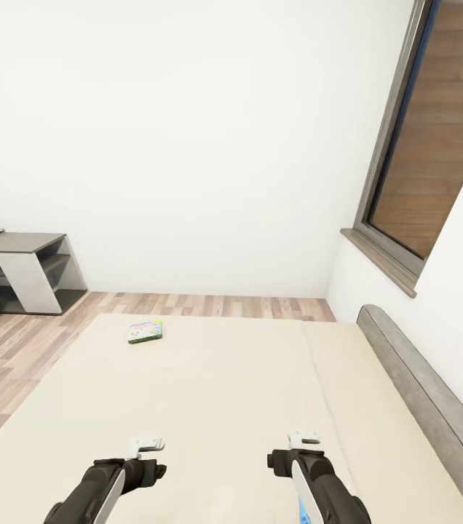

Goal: Put all the toys in the child's room - the three board games (two on the bed and one on the table), the two jigsaw puzzles on the table, and the tennis ball on the table - inside the toy box on the table in the child's room.

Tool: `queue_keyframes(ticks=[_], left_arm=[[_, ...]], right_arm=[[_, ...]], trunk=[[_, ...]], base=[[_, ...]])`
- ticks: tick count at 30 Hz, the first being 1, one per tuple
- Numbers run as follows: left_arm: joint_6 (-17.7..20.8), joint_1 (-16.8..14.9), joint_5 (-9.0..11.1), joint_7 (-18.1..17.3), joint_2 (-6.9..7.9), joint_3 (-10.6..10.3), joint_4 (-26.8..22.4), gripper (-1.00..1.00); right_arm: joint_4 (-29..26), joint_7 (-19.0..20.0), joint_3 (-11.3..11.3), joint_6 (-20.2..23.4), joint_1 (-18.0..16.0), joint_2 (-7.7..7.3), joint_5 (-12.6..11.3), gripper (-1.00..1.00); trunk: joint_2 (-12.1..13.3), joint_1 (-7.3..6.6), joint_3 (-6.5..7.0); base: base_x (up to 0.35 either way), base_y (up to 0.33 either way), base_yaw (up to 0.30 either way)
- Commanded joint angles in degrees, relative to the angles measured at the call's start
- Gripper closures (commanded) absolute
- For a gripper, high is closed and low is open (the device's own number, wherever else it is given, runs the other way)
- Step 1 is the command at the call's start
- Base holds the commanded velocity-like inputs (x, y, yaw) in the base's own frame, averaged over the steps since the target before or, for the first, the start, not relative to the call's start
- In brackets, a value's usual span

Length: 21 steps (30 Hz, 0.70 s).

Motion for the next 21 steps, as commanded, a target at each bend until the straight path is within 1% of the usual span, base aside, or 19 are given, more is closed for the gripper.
queue_keyframes(ticks=[1,21], left_arm=[[0.36,-0.03,0.08,-0.25,-0.02,0.17,-0.09,-1.00],[0.36,-0.03,0.06,-0.25,-0.02,0.18,-0.09,-1.00]], right_arm=[[-0.08,-0.29,0.01,0.29,-0.04,0.02,-0.22,-1.00],[-0.24,-0.27,-0.30,0.35,-0.04,0.02,-0.31,-1.00]], trunk=[[-0.13,0.04,-0.13],[-0.13,0.04,-0.27]], base=[[0.000,0.000,0.000],[0.000,0.000,0.000]])
